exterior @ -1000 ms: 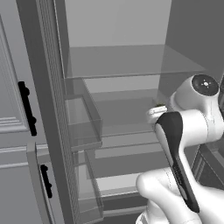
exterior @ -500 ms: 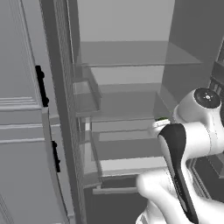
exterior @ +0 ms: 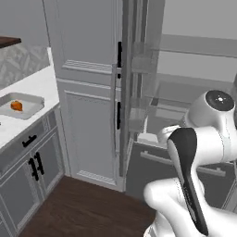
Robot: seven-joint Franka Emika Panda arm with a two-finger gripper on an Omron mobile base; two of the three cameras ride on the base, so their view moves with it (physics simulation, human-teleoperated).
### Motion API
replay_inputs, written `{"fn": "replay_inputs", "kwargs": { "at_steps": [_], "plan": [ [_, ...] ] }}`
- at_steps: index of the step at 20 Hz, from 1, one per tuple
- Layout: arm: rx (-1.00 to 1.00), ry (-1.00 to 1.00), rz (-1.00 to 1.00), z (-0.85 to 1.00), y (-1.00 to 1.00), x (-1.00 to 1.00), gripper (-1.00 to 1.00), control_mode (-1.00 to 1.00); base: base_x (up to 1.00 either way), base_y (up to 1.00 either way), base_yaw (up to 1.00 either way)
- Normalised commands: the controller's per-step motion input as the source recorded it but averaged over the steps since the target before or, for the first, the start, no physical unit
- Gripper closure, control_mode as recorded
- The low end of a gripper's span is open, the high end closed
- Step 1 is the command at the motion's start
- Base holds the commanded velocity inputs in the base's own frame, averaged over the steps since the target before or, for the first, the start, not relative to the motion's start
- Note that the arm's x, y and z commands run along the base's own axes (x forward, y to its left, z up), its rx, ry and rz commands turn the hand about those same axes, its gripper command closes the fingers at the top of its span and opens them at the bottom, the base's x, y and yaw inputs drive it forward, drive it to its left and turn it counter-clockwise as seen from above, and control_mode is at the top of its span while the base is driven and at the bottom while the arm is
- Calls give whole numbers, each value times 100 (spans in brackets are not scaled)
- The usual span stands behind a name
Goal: Place one avocado and one chicken drumstick in each tupperware on the nearby counter, to pack two identical lunches.
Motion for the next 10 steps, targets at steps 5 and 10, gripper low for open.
{"fn": "replay_inputs", "kwargs": {
  "at_steps": [5,10],
  "plan": [
    [0,0,0,0,0,0,100,100,-90,4,72],
    [0,0,0,0,0,0,100,100,38,14,69]
  ]
}}
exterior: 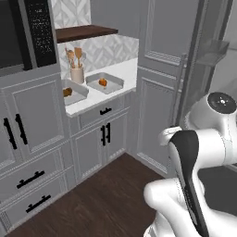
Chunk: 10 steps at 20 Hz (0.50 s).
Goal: Place one avocado and one chicken drumstick in each tupperware on the nearby counter, to pack two identical lunches.
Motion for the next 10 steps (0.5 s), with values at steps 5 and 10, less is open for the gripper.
{"fn": "replay_inputs", "kwargs": {
  "at_steps": [5,10],
  "plan": [
    [0,0,0,0,0,0,100,100,100,-1,34],
    [0,0,0,0,0,0,100,100,100,-20,6]
  ]
}}
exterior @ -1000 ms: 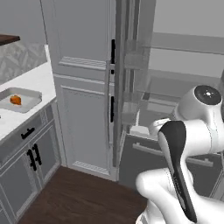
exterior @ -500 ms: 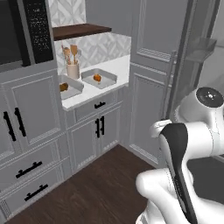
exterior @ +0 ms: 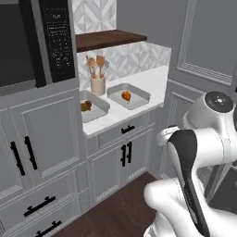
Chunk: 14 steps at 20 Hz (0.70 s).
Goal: Place one avocado and one chicken drumstick in each tupperware on the nearby counter, to pack two identical lunches.
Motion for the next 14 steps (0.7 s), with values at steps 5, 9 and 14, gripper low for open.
{"fn": "replay_inputs", "kwargs": {
  "at_steps": [5,9,14],
  "plan": [
    [0,0,0,0,0,0,100,100,100,-10,-14],
    [0,0,0,0,0,0,100,100,100,15,-8],
    [0,0,0,0,0,0,100,100,97,-13,-2]
  ]
}}
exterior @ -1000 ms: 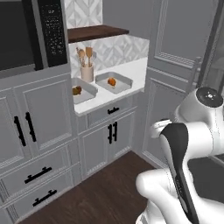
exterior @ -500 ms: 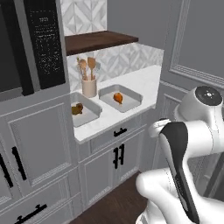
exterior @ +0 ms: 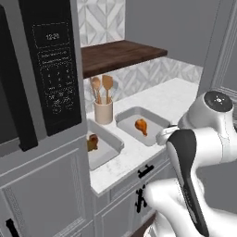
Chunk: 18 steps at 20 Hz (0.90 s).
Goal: Place one avocado and one chicken drumstick in each tupperware on the nearby counter, to pack two identical lunches.
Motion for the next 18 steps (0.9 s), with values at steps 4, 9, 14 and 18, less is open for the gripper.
{"fn": "replay_inputs", "kwargs": {
  "at_steps": [4,9,14,18],
  "plan": [
    [0,0,0,0,0,0,100,100,63,-63,0],
    [0,5,0,-21,-42,80,100,-100,17,-8,0],
    [0,9,0,-70,-1,100,100,-100,0,0,0],
    [0,6,0,-64,1,100,100,-100,0,0,0]
  ]
}}
